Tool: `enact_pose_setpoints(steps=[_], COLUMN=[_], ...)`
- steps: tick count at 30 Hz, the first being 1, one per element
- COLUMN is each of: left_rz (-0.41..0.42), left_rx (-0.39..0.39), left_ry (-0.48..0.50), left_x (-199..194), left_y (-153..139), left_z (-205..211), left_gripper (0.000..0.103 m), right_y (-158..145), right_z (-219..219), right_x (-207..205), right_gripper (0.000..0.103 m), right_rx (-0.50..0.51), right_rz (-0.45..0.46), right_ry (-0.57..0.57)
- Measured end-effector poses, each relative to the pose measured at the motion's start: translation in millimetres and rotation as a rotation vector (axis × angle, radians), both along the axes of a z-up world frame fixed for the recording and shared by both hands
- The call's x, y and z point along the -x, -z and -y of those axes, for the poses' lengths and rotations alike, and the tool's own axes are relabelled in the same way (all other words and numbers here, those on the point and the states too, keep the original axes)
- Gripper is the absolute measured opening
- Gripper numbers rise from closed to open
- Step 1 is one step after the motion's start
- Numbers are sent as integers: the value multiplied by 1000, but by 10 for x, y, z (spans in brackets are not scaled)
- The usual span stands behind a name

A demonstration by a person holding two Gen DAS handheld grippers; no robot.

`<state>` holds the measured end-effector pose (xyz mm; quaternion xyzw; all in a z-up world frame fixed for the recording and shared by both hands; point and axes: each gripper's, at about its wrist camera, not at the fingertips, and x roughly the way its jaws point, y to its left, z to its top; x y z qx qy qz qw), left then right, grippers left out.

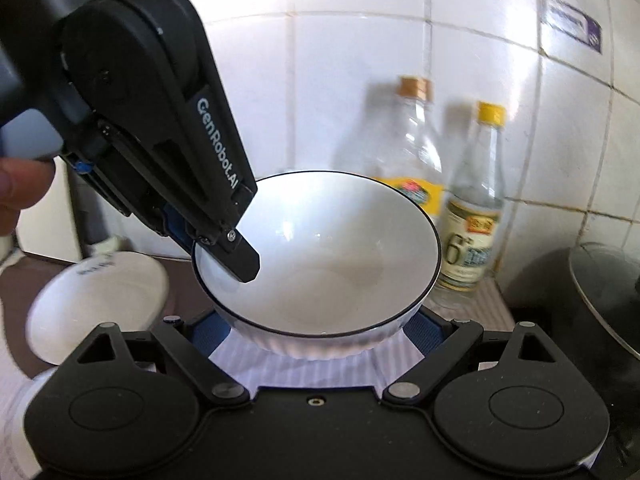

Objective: Organize plates and bowls
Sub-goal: 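Carry the bowl with the left gripper over the two stacked bowls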

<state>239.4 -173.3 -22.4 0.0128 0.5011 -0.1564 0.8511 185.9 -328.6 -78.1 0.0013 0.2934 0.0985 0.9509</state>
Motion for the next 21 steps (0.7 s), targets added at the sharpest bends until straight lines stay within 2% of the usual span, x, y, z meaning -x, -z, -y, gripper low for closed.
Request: enact_pose_setpoints(steps=[12, 21], left_rz=[10, -39], left_rx=[-27, -28], left_ry=[-101, -157], left_x=[686, 1067], left_y=[-297, -122], left_z=[-766, -1174], left_gripper=[10, 10], right_y=[-413, -405], right_z=[-630, -971], right_x=[451, 727], right_gripper=[94, 95], right_rx=[2, -2], right_rz=[20, -25], right_ry=[-140, -207])
